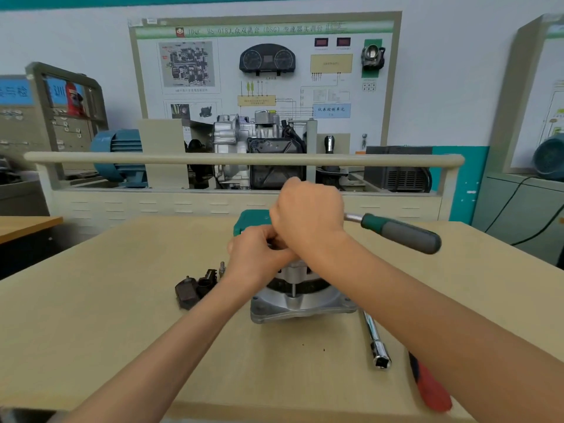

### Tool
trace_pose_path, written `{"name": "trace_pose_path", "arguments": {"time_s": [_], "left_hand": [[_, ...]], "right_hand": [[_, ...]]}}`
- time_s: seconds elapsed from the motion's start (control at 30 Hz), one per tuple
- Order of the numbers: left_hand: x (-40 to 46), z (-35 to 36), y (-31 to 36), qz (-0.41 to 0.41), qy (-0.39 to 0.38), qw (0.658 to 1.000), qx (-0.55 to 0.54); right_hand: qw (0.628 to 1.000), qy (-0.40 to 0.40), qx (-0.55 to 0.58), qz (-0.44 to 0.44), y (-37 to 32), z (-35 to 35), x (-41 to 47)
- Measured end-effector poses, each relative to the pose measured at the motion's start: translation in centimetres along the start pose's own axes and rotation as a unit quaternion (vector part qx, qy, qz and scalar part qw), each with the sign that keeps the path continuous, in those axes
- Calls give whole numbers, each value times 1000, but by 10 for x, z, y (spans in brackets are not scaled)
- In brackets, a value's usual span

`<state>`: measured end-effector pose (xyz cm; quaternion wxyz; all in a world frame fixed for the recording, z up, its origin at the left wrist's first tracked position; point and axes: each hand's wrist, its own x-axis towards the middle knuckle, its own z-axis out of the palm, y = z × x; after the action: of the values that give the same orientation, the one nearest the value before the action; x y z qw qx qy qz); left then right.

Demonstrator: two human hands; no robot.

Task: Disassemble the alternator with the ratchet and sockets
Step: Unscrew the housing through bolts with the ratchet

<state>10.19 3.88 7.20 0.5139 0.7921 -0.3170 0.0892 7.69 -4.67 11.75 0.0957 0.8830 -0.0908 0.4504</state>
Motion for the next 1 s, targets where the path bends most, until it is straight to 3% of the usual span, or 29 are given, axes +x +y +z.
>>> {"name": "trace_pose_path", "arguments": {"time_s": [0.07,0.13,0.2,0.27,0.33,0.43,0.47,0.53,0.63,0.7,0.77,0.83,0.93,1.0], "left_hand": [[-2,0,2,8,-21,999,23],[-3,-7,2,23,-66,997,41],[-2,-15,0,44,-120,992,24],[-2,-21,-2,51,-156,986,-8],[-2,-22,-5,43,-160,985,-43],[-2,-16,-7,2,-94,992,-86],[-2,-13,-8,-11,-69,993,-91],[-2,-7,-7,-23,-44,994,-96],[-3,-4,-8,-21,-37,995,-85],[-4,-8,-8,-13,-66,995,-78],[-4,-13,-7,17,-111,989,-97],[-4,-15,-8,41,-139,983,-112],[0,-18,-5,22,-159,979,-123],[1,-16,-4,8,-153,979,-134]], "right_hand": [[999,-4,42,-18,6,-2,3],[979,-15,200,-39,10,-4,1],[916,-34,397,-36,13,-2,-1],[859,-55,508,-18,15,-2,-1],[884,-59,460,-51,14,-4,-2],[984,-25,139,-111,4,-2,-8],[995,-9,49,-82,0,-1,-8],[1000,-8,-28,-11,-6,-1,-5],[999,15,35,-33,-5,-2,-1],[981,5,190,-47,4,-2,-2],[925,-30,377,-27,11,-1,-1],[875,-50,481,-11,15,1,-1],[853,-75,516,-25,15,-1,0],[875,-74,477,-44,14,-3,-2]]}}
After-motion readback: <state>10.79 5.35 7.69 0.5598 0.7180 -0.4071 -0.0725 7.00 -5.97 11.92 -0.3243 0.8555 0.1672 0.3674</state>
